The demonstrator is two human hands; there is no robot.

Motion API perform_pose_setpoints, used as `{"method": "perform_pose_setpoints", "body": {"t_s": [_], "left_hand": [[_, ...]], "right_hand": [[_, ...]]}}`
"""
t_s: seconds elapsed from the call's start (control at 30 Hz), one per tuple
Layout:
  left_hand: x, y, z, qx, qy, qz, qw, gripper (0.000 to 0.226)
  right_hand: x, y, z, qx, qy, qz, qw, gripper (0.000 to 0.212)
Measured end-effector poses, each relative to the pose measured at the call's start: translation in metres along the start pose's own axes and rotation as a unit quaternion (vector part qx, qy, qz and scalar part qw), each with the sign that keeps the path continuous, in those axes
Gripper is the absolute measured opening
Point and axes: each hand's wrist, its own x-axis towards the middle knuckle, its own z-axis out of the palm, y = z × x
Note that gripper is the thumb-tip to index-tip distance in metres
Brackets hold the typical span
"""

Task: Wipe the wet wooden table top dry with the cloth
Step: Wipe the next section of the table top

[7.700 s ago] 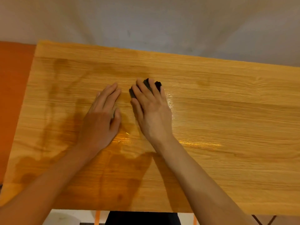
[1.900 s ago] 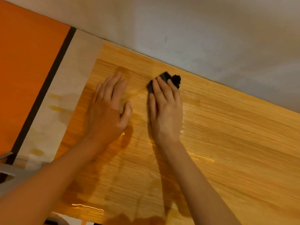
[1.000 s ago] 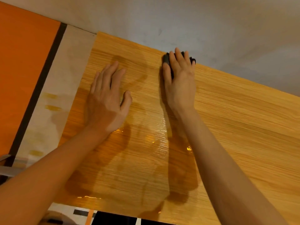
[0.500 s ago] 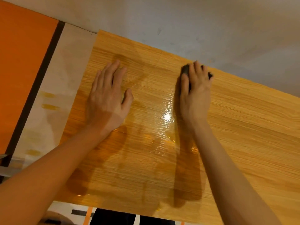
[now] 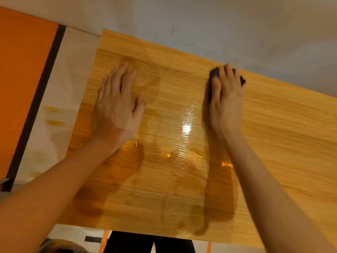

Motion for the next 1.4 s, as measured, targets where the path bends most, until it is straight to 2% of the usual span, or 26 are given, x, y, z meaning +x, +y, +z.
{"method": "perform_pose_setpoints", "body": {"t_s": [0.1, 0.17, 0.3, 0.43, 0.53, 0.6, 0.7, 0.8, 0.97, 1.03, 1.1, 1.17, 1.27, 1.33, 1.4], "left_hand": [[0.000, 0.000, -0.002, 0.003, -0.007, 0.000, 1.000, 0.057], [0.001, 0.002, -0.002, 0.004, -0.010, 0.002, 1.000, 0.057], [0.001, 0.001, 0.000, 0.005, -0.001, -0.003, 1.000, 0.057], [-0.002, 0.000, 0.001, 0.006, 0.020, 0.011, 1.000, 0.054], [-0.001, -0.001, 0.001, -0.005, 0.009, 0.012, 1.000, 0.055], [0.000, -0.002, 0.000, -0.014, 0.003, 0.017, 1.000, 0.055], [0.001, -0.002, 0.000, -0.015, -0.003, 0.013, 1.000, 0.055], [0.001, -0.003, -0.001, -0.011, -0.009, 0.010, 1.000, 0.056], [-0.003, -0.005, -0.005, -0.025, -0.023, 0.012, 0.999, 0.054], [-0.015, -0.004, -0.009, -0.037, -0.028, 0.007, 0.999, 0.056], [-0.038, -0.001, -0.016, -0.066, -0.035, -0.007, 0.997, 0.057], [-0.068, 0.000, -0.023, -0.084, -0.052, -0.017, 0.995, 0.057], [-0.105, -0.003, -0.030, -0.089, -0.071, -0.024, 0.993, 0.056], [-0.114, -0.006, -0.029, -0.076, -0.065, -0.016, 0.995, 0.056], [-0.114, -0.006, -0.025, -0.054, -0.055, -0.007, 0.997, 0.056]], "right_hand": [[-0.095, -0.003, -0.010, -0.015, -0.032, -0.029, 0.999, 0.047], [-0.123, 0.000, -0.014, -0.028, -0.047, -0.033, 0.998, 0.049], [-0.087, -0.035, 0.008, -0.008, -0.004, 0.001, 1.000, 0.050], [-0.075, -0.081, 0.036, 0.015, -0.031, -0.094, 0.995, 0.047], [-0.080, -0.048, 0.017, -0.006, -0.053, -0.149, 0.987, 0.044], [-0.095, -0.002, -0.007, -0.030, -0.042, -0.113, 0.992, 0.044], [-0.117, 0.053, -0.039, -0.037, -0.011, 0.010, 0.999, 0.047], [-0.120, 0.036, -0.029, -0.032, 0.032, 0.066, 0.997, 0.048], [-0.121, -0.065, 0.029, -0.002, -0.004, -0.065, 0.998, 0.044], [-0.121, -0.074, 0.033, 0.004, -0.032, -0.120, 0.992, 0.044], [-0.122, -0.054, 0.018, -0.012, -0.068, -0.151, 0.986, 0.045], [-0.128, -0.015, -0.006, -0.024, -0.062, -0.128, 0.990, 0.045], [-0.139, 0.038, -0.037, -0.031, -0.026, -0.017, 0.999, 0.047], [-0.141, 0.038, -0.036, -0.033, -0.005, 0.033, 0.999, 0.049], [-0.140, 0.005, -0.018, -0.030, 0.008, 0.021, 0.999, 0.049]]}}
